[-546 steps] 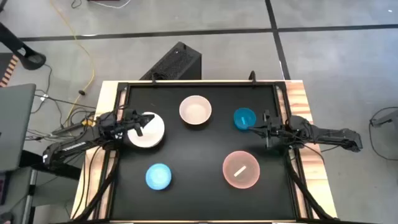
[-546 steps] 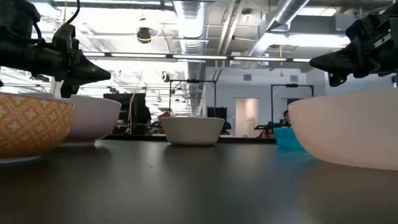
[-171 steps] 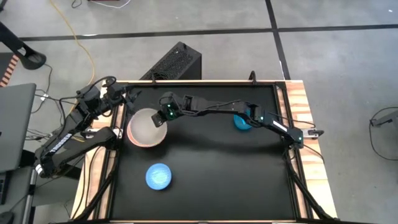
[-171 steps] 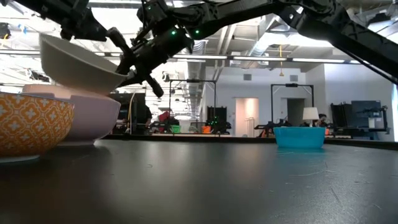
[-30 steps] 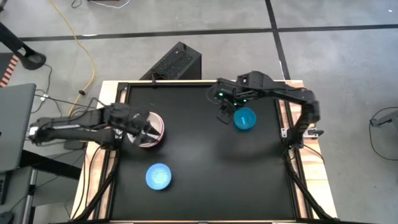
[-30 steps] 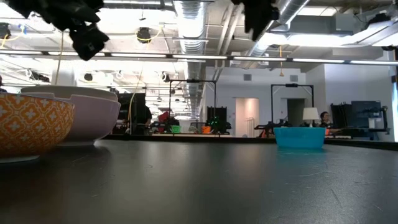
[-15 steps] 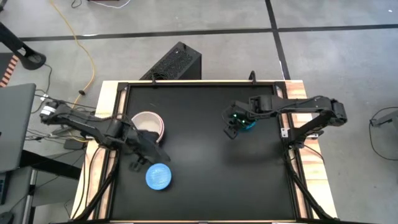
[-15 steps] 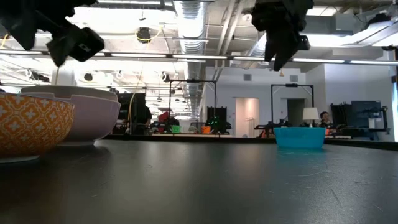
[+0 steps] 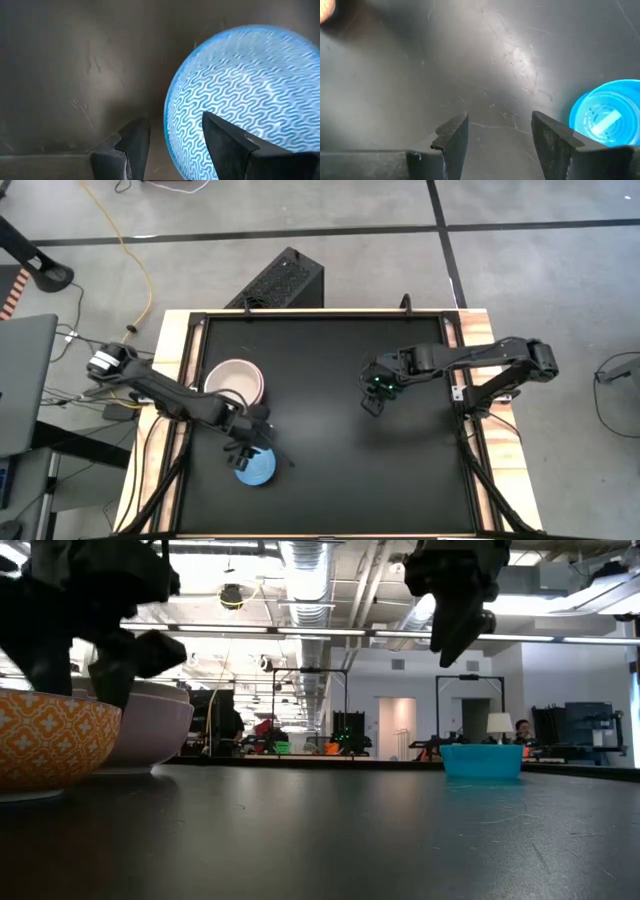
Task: Nest bowls inside each other
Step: Stack the blue patterned bowl on top of the gray bowl
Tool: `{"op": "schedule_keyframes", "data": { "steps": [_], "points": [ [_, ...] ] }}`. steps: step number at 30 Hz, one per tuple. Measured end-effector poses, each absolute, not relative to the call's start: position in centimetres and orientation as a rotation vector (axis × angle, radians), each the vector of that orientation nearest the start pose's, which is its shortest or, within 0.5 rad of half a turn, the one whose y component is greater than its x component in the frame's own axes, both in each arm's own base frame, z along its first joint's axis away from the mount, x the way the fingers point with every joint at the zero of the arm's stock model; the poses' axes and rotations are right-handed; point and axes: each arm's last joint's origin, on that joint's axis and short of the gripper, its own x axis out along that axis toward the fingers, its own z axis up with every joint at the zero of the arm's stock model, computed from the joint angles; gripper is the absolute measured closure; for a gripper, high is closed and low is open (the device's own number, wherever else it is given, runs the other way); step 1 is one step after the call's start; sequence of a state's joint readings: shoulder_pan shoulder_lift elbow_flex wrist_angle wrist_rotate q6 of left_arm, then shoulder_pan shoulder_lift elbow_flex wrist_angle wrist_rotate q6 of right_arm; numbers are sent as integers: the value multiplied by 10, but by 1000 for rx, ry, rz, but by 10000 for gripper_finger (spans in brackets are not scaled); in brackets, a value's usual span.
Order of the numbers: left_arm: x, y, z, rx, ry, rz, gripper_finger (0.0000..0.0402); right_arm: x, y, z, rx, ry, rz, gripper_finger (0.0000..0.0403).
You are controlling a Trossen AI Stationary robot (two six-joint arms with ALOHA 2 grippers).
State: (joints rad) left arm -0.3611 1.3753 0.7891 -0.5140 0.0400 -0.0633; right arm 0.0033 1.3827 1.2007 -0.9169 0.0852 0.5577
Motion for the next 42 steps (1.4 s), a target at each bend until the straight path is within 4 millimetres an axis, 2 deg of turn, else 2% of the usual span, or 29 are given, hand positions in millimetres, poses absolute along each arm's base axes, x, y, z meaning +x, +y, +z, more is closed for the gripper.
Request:
{"op": "schedule_keyframes", "data": {
  "steps": [5, 8, 11, 14, 17, 21, 24, 27, 30, 33, 38, 42],
  "points": [
    [238, -91, 176, 135, 1167, -315, 233, 267, 0, 290, 412, 1061, -348, 185],
    [239, -91, 170, 152, 1194, -302, 247, 267, -1, 290, 402, 1062, -343, 185],
    [238, -90, 166, 175, 1226, -277, 283, 267, -1, 290, 399, 1062, -343, 185],
    [238, -90, 167, 177, 1227, -275, 337, 268, -1, 290, 397, 1058, -341, 185],
    [236, -89, 172, 152, 1208, -295, 387, 269, -2, 291, 397, 1042, -343, 185],
    [232, -87, 182, 106, 1185, -301, 393, 269, -6, 291, 414, 1032, -368, 185],
    [228, -79, 204, 59, 1115, -296, 397, 269, -11, 291, 435, 1026, -392, 185],
    [220, -65, 235, 49, 1039, -234, 397, 269, -15, 291, 444, 1022, -405, 185],
    [207, -43, 266, 14, 977, -88, 399, 271, -20, 292, 457, 991, -415, 185],
    [191, -16, 289, -99, 938, 88, 399, 274, -25, 294, 477, 949, -416, 185],
    [161, 24, 302, -275, 890, 339, 400, 280, -31, 299, 519, 861, -422, 185],
    [140, 45, 302, -320, 930, 478, 401, 281, -33, 300, 545, 841, -430, 185]
  ]
}}
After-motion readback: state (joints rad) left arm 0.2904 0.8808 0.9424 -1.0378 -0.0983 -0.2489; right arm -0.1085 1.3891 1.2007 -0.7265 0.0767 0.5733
